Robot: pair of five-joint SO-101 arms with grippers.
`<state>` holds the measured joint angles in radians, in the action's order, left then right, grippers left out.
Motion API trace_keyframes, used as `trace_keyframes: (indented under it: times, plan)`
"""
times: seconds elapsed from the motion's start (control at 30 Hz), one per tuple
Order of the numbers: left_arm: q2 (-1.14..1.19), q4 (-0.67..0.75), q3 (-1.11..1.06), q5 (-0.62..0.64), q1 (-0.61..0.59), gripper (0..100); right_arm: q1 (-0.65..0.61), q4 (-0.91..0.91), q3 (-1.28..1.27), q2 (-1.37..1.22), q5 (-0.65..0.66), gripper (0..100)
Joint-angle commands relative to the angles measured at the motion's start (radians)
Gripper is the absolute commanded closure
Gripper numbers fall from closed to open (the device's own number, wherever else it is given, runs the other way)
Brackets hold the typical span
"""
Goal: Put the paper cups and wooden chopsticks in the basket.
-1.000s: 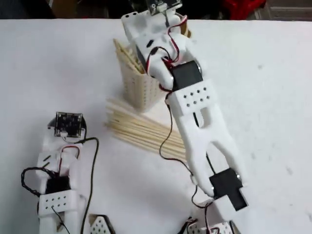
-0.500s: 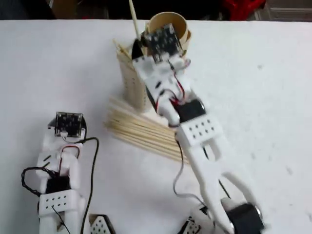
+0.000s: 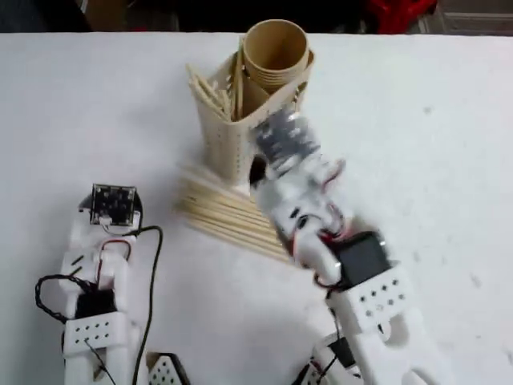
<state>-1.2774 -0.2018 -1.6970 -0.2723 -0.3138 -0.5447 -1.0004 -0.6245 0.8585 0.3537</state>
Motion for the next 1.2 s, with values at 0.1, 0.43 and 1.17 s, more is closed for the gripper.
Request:
trace_keyframes:
  times: [0.1, 0.43, 1.17]
  plan:
    - [-0.015, -0.002, 0.0, 0.008, 0.012, 81, -0.143, -0.016, -0.057, -0.199, 0.092, 92.4]
    - [-0.015, -0.002, 0.0, 0.008, 0.012, 81, -0.14, 0.143, -0.058, -0.687, 0.192, 92.4]
    - [-0.015, -0.002, 0.0, 0.008, 0.01, 81, -0.108, 0.213, -0.058, -0.834, 0.253, 95.6]
